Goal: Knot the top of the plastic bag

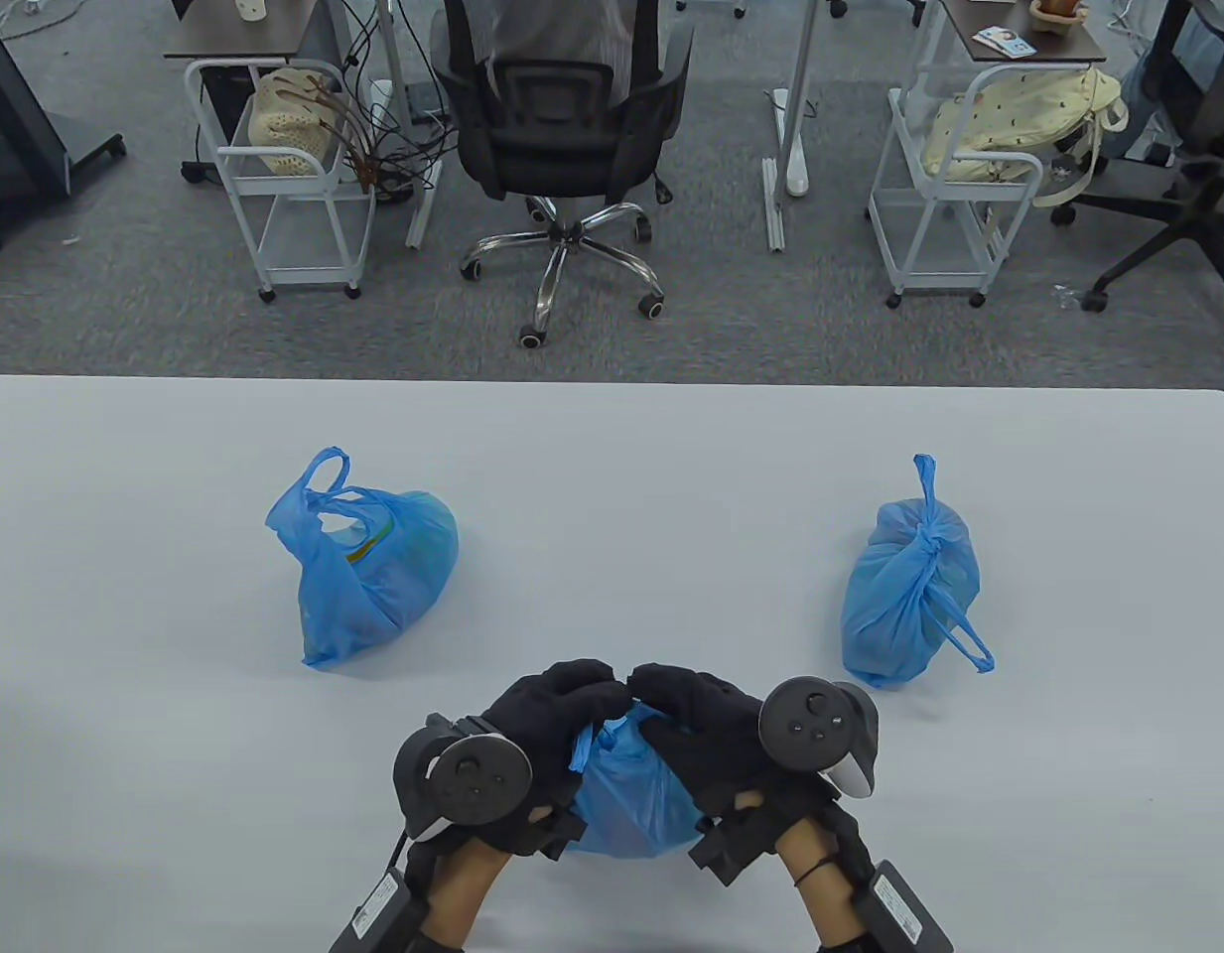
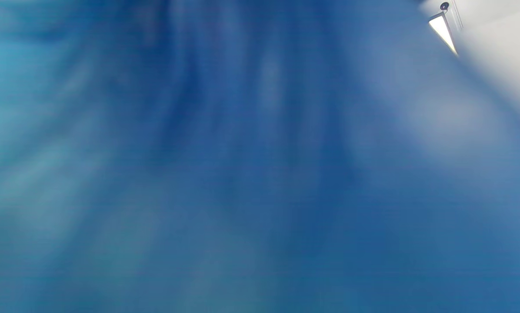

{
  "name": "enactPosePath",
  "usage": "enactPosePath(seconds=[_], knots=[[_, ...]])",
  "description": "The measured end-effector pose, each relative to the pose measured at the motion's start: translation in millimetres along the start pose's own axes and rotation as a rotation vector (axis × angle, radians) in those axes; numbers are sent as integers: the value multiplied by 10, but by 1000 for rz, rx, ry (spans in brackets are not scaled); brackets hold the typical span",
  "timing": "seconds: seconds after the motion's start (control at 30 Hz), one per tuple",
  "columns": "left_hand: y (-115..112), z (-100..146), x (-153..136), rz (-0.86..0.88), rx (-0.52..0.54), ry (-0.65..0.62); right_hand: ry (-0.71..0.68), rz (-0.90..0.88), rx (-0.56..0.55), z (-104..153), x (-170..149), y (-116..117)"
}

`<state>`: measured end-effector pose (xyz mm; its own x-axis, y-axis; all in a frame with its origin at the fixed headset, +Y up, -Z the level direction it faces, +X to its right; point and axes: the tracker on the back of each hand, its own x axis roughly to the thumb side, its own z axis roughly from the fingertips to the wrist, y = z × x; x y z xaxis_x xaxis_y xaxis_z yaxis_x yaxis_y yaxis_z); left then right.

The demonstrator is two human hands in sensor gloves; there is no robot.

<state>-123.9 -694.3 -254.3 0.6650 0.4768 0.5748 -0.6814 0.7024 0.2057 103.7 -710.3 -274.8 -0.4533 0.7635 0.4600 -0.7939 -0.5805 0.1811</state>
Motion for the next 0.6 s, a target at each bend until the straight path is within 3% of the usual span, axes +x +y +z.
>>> enactPosePath(seconds=[0.37,0.6], knots=[[-15,11,-48,68,14,34,2,-23,7,5,-21,-8],[-14,16,-142,241,6,69,83,-175,-17,16,-140,-24]])
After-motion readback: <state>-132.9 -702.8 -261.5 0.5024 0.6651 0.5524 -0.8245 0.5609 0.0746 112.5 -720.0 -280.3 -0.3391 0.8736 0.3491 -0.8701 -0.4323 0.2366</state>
